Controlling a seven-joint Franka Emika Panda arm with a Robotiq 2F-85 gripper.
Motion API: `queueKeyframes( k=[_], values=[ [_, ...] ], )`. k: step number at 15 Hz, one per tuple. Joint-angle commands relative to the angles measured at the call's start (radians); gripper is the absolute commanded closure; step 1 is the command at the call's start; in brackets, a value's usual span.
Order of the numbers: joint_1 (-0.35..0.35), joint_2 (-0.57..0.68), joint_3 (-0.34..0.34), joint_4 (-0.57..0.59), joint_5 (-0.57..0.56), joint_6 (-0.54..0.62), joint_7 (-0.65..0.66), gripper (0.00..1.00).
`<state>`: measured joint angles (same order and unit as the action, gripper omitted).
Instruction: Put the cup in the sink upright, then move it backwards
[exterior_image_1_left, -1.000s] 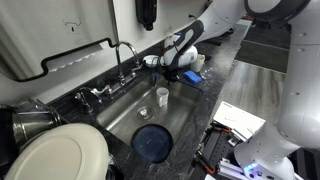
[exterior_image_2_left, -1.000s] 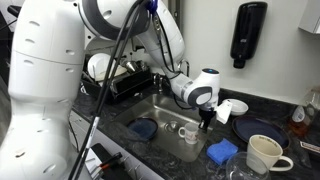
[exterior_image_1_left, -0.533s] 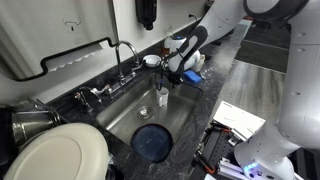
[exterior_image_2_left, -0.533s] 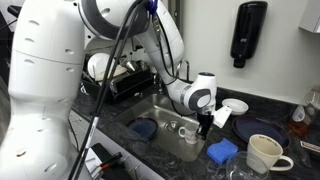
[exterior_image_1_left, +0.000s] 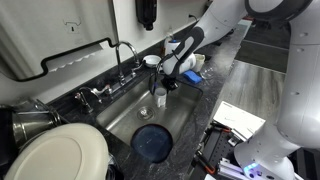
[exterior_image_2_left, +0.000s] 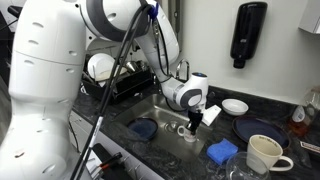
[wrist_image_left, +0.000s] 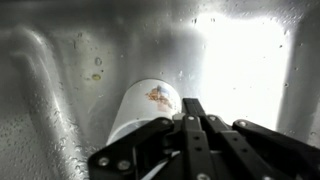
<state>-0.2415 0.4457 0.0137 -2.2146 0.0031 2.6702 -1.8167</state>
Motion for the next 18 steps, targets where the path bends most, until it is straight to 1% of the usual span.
queueKeyframes(
  k=[1,9,14,18],
  values=[
    [-0.039,0.014,0.065,0.007,0.069,0.014,-0.022,1.0],
    [-0.029,0.039,0.129,0.031,0.119,0.03,-0.031,1.0],
    [-0.011,0.048,0.13,0.043,0.094,0.05,-0.017,1.0],
    [-0.008,0.044,0.127,0.028,0.078,0.094,-0.014,1.0]
  ],
)
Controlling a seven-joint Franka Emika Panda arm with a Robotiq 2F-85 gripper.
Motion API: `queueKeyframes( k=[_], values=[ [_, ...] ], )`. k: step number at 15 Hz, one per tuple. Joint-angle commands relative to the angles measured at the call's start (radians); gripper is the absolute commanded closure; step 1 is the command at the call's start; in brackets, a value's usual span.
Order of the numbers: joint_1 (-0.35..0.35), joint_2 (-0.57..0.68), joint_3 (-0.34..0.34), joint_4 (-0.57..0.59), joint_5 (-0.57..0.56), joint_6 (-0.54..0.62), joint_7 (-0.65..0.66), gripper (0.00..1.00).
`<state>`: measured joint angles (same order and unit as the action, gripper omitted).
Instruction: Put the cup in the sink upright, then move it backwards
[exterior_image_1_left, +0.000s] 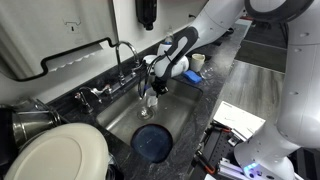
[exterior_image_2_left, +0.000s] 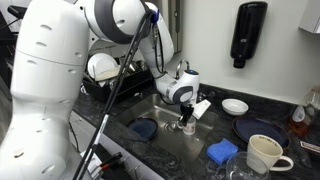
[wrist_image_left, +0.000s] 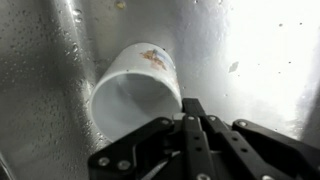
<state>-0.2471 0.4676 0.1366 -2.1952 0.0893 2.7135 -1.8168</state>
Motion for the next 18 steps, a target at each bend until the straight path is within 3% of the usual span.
queueKeyframes(
  k=[1,8,18],
  values=[
    [-0.007,0.019,0.007,0.003,-0.008,0.059,-0.017,1.0],
    [-0.036,-0.054,0.021,-0.046,-0.003,0.034,-0.056,1.0],
    [0.0,-0.166,-0.09,-0.099,-0.08,0.025,-0.015,1.0]
  ],
)
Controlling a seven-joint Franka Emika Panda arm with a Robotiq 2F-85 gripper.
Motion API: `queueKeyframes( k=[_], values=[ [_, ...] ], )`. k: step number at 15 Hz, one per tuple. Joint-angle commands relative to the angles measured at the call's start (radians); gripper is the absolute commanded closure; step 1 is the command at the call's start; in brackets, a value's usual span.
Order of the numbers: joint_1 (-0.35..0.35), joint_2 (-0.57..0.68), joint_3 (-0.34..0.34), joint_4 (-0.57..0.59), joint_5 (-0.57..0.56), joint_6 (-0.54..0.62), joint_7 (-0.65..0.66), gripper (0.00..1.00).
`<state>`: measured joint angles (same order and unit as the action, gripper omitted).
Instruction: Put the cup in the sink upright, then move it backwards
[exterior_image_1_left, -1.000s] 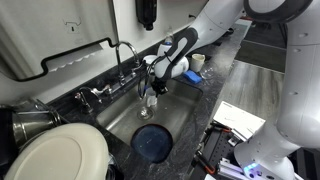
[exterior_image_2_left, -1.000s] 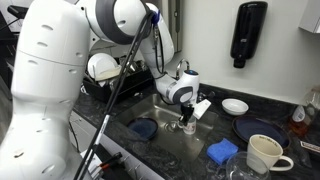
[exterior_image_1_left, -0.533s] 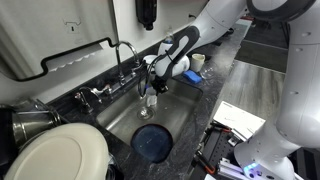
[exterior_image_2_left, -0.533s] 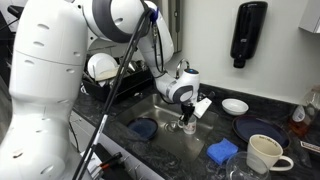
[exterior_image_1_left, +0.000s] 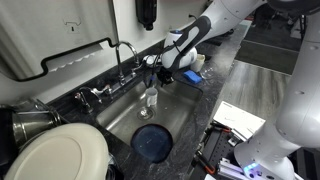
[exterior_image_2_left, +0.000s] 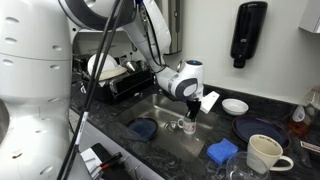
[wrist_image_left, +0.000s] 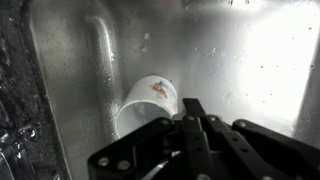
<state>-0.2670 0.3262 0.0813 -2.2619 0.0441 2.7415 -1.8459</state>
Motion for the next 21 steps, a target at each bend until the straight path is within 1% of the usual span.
queueKeyframes(
  k=[1,3,5,8,10,12,15,19,21],
  values=[
    [0.021,-0.02,-0.041,-0.035,-0.043,0.001,0.015,1.0],
    [0.022,0.005,-0.045,-0.035,-0.056,0.037,0.008,1.0],
    [0.011,0.029,-0.025,-0.037,-0.037,0.088,-0.012,1.0],
    [-0.006,0.065,0.009,-0.042,-0.033,0.209,-0.031,1.0],
    [-0.008,0.095,0.027,-0.043,-0.059,0.293,-0.023,1.0],
    [0.004,0.124,0.025,-0.041,-0.106,0.354,0.002,1.0],
    [0.02,0.155,0.012,-0.037,-0.184,0.404,0.037,1.0],
    [-0.002,0.169,0.039,-0.033,-0.244,0.431,0.062,1.0],
    [-0.015,0.178,0.063,-0.032,-0.259,0.437,0.071,1.0]
  ],
)
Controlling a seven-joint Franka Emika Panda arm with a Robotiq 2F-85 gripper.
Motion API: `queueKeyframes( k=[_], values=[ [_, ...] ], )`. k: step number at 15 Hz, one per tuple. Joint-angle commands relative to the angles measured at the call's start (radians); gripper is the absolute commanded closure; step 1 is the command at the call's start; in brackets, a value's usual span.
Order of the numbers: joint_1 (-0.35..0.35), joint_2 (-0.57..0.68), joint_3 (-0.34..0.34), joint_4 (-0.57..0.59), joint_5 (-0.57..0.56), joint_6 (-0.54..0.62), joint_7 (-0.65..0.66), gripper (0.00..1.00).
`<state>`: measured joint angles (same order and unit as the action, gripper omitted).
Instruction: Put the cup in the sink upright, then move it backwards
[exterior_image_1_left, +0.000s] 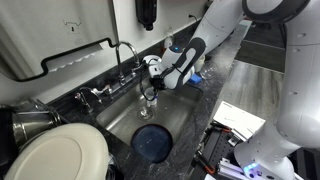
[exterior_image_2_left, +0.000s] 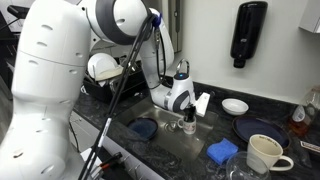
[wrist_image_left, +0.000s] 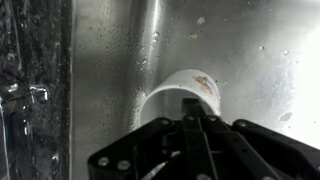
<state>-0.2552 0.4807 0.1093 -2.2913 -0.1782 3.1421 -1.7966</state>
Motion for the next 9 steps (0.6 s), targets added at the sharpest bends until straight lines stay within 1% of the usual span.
queueKeyframes(
  k=[1,4,6,8,9],
  values=[
    [-0.033,0.025,0.047,-0.003,-0.042,0.041,0.025,1.0],
    [-0.072,0.009,0.1,-0.012,-0.043,0.052,0.034,1.0],
    [-0.083,-0.012,0.108,-0.016,-0.046,0.075,0.051,1.0],
    [-0.061,-0.029,0.066,-0.012,-0.061,0.092,0.076,1.0],
    [-0.035,-0.039,0.027,-0.011,-0.071,0.1,0.092,1.0]
  ],
)
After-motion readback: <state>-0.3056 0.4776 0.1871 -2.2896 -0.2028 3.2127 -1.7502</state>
